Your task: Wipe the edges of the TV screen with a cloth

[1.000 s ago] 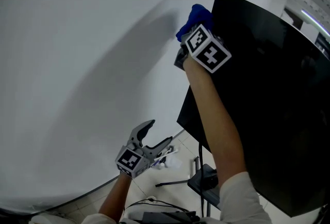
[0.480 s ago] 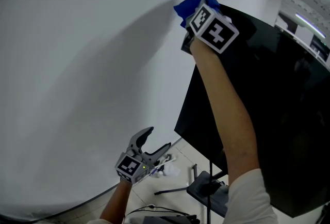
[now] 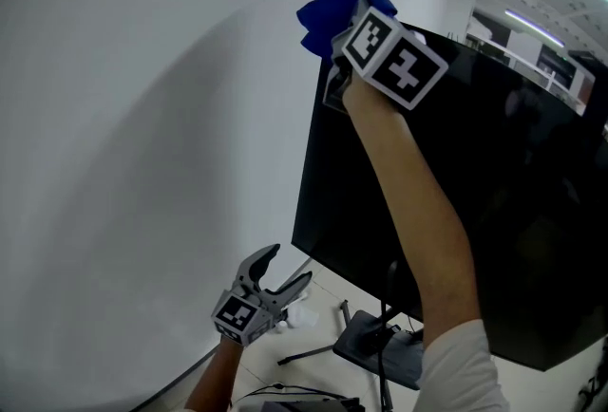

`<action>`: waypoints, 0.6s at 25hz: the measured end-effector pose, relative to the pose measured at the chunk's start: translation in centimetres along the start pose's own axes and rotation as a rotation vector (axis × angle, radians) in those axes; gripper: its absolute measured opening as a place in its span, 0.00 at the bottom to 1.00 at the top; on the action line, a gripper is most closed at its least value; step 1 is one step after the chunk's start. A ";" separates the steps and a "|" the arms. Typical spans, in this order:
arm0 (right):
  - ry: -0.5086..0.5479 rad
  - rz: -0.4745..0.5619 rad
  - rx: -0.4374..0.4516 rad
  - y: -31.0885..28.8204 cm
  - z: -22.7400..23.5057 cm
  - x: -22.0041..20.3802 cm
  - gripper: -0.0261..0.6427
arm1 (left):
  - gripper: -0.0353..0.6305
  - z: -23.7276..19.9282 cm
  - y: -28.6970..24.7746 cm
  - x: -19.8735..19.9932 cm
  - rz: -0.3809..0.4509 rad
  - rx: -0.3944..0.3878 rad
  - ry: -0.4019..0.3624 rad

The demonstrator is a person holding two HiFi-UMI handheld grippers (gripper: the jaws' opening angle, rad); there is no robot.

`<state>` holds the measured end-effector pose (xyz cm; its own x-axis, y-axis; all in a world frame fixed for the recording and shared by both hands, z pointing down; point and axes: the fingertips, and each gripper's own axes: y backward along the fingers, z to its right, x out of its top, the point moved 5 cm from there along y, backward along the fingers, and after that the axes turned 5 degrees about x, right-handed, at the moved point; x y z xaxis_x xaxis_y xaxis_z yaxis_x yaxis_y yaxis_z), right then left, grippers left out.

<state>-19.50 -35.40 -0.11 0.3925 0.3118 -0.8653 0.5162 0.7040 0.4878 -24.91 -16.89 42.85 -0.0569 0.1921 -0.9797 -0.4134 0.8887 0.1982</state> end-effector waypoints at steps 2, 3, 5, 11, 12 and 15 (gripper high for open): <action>0.019 0.006 -0.018 2.0 2.1 1.8 0.15 | 0.56 2.2 -1.8 -0.6 0.004 -0.049 -0.015; 0.031 0.011 -0.033 3.1 3.8 2.9 0.15 | 0.56 3.8 -3.2 -0.5 0.008 -0.076 -0.005; 0.051 0.022 -0.065 5.6 6.9 5.2 0.15 | 0.56 7.1 -5.7 0.1 0.014 -0.148 0.023; 0.123 0.029 -0.131 12.2 11.9 10.1 0.15 | 0.56 15.2 -10.0 0.5 0.006 -0.363 0.074; 0.137 0.033 -0.148 13.4 12.9 11.1 0.15 | 0.56 16.8 -10.6 0.6 0.010 -0.401 0.081; 0.185 0.051 -0.220 17.7 15.7 14.2 0.15 | 0.56 21.6 -11.8 1.3 0.031 -0.534 0.117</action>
<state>7.16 -28.58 -1.95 0.2580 0.4475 -0.8563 0.3142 0.7992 0.5124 -0.46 -18.13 39.90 -0.1642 0.1403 -0.9764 -0.8119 0.5430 0.2146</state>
